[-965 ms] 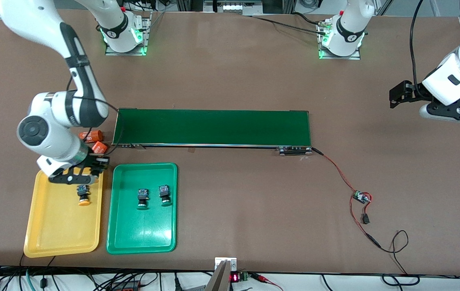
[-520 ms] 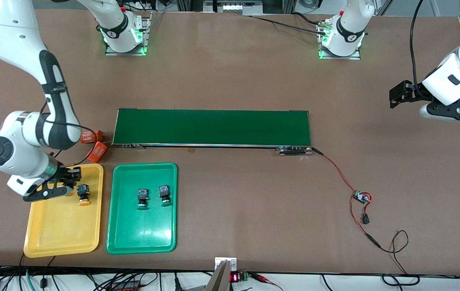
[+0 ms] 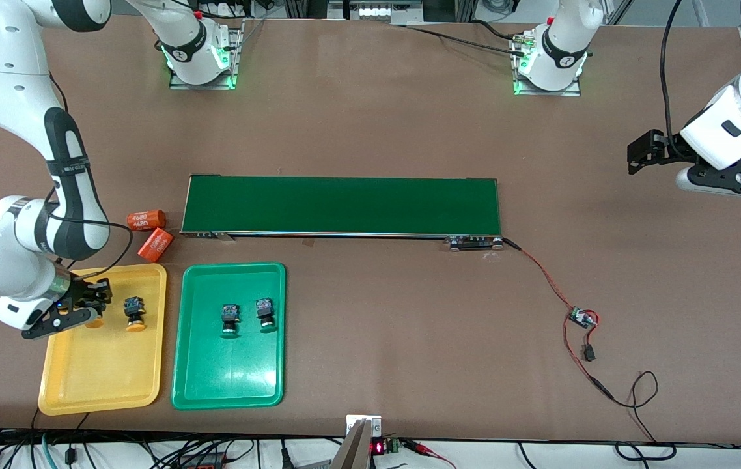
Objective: Sort buttons by color to trays
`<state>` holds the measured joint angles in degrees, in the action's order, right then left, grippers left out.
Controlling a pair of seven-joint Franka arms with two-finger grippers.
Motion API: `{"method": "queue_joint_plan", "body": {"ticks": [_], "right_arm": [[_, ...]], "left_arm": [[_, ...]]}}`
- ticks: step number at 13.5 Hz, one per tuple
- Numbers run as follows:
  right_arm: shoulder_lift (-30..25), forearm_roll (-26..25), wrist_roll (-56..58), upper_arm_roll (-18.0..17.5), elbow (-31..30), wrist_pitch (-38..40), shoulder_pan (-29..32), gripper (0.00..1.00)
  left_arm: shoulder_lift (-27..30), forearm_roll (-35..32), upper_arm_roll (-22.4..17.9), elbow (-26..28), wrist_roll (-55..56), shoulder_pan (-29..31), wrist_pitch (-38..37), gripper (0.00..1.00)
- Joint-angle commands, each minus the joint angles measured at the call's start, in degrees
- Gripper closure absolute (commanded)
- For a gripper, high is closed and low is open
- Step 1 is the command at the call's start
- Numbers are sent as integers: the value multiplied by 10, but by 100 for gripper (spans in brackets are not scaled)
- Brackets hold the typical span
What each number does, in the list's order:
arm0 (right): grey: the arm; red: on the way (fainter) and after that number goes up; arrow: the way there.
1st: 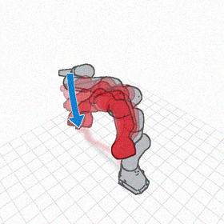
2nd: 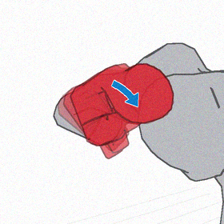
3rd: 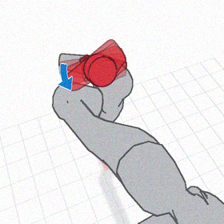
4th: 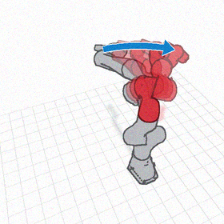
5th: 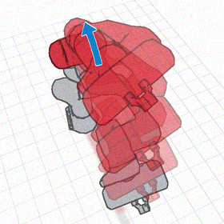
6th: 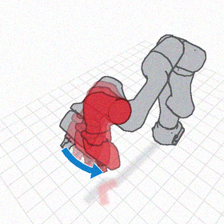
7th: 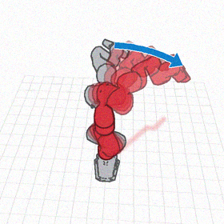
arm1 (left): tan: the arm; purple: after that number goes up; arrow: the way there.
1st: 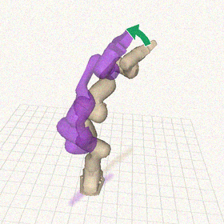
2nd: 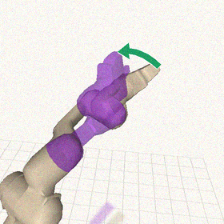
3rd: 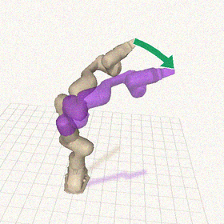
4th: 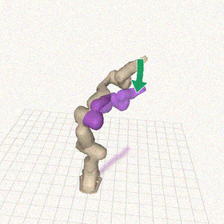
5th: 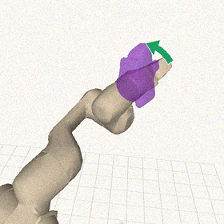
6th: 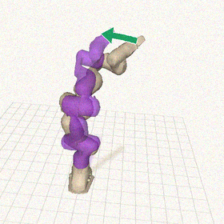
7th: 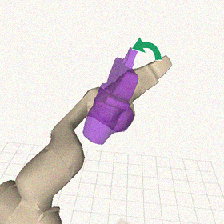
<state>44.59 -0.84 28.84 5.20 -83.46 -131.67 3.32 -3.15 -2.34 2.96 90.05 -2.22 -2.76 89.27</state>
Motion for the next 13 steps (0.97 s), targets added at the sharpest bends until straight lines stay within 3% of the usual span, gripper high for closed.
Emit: {"method": "queue_joint_plan", "body": {"ticks": [1, 7, 8, 9, 11, 13], "right_arm": [[32, -2, 37, -20, 44, 2, 18, 78], [60, 23, 148, -38, 43, -54, 66, 77], [60, 24, 145, -38, 43, -54, 68, 44], [59, 31, 142, -39, 44, -54, 66, 0], [45, 38, 141, -40, 44, -33, 60, 0], [12, 41, 109, -41, 45, 45, 52, 0]], "left_arm": [[0, -11, 3, -12, -2, 2, -12, 0], [-1, -11, 3, -12, -2, 2, -12, 0], [0, -11, 3, -12, -2, 2, -12, 0], [0, -11, 3, -12, -2, 2, -12, 0], [0, -11, 3, -12, -2, 2, -12, 0], [0, -10, 3, -11, -2, 2, -12, 0]]}}
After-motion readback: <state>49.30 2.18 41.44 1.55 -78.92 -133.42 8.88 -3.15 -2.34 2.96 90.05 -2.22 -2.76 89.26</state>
